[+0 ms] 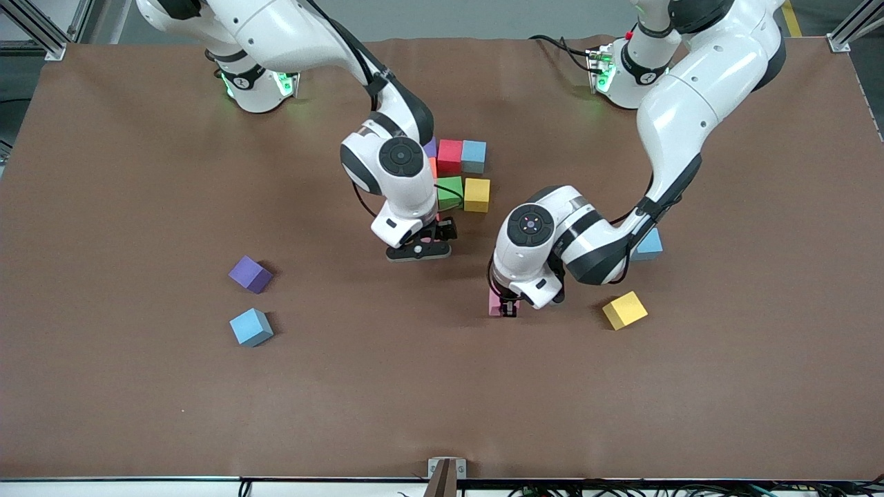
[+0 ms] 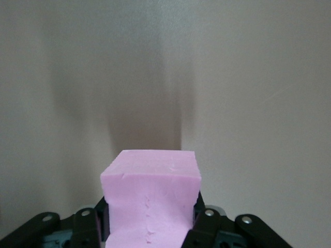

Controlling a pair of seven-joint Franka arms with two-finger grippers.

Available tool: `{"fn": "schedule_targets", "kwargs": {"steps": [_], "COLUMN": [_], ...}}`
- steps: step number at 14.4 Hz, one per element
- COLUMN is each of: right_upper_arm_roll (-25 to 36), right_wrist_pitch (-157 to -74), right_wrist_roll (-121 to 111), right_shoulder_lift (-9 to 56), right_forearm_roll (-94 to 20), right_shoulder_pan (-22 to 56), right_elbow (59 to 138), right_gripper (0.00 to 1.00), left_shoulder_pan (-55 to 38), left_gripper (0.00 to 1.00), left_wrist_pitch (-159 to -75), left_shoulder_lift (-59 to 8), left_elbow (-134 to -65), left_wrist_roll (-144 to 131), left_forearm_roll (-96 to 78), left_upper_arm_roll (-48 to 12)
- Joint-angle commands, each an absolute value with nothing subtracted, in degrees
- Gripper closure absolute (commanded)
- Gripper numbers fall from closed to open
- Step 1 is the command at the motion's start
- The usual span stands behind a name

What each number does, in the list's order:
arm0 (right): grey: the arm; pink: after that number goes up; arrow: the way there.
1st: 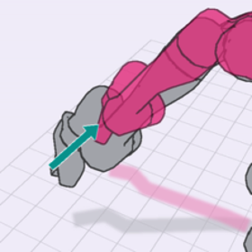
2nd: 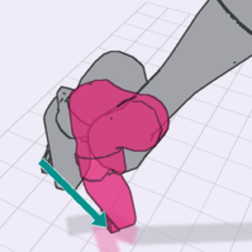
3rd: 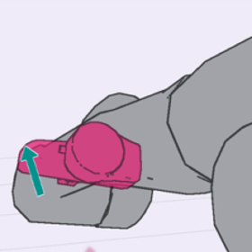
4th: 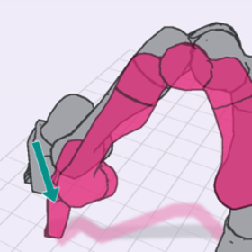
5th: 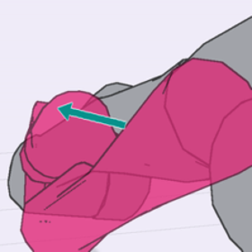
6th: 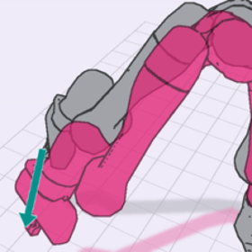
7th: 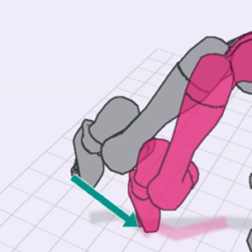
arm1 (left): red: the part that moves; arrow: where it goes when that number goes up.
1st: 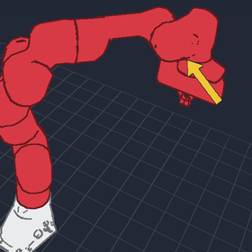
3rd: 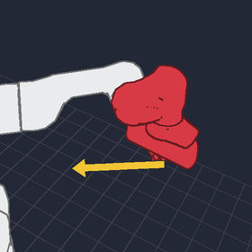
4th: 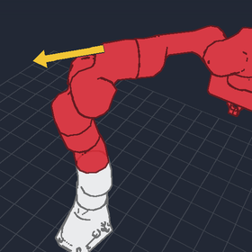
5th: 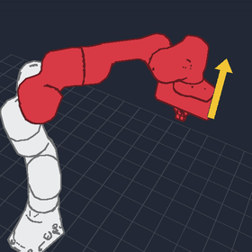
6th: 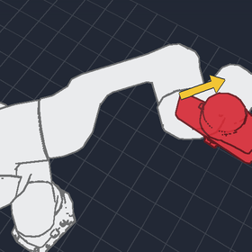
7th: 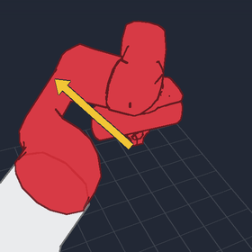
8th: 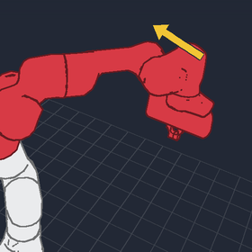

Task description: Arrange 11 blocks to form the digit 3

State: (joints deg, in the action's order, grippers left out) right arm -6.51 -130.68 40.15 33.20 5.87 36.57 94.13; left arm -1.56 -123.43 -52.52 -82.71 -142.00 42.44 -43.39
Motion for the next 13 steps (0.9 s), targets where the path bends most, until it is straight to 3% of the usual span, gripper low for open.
{"fn": "schedule_targets", "kwargs": {"steps": [1, 13], "right_upper_arm_roll": [-7.0, -6.5], "right_wrist_pitch": [-125.2, -105.8], "right_wrist_roll": [36.6, 30.1], "right_shoulder_lift": [28.0, 15.1], "right_forearm_roll": [6.0, 6.2], "right_shoulder_pan": [34.0, 14.0], "right_elbow": [95.8, 95.7], "right_gripper": [0.00, 0.00], "left_shoulder_pan": [-2.9, -11.9], "left_gripper": [0.78, 0.78], "left_wrist_pitch": [-123.9, -125.6], "left_shoulder_lift": [-52.3, -55.2], "left_elbow": [-83.5, -84.1], "left_wrist_roll": [-143.6, -153.5], "left_forearm_roll": [41.4, 41.0], "left_upper_arm_roll": [-43.2, -41.7]}}
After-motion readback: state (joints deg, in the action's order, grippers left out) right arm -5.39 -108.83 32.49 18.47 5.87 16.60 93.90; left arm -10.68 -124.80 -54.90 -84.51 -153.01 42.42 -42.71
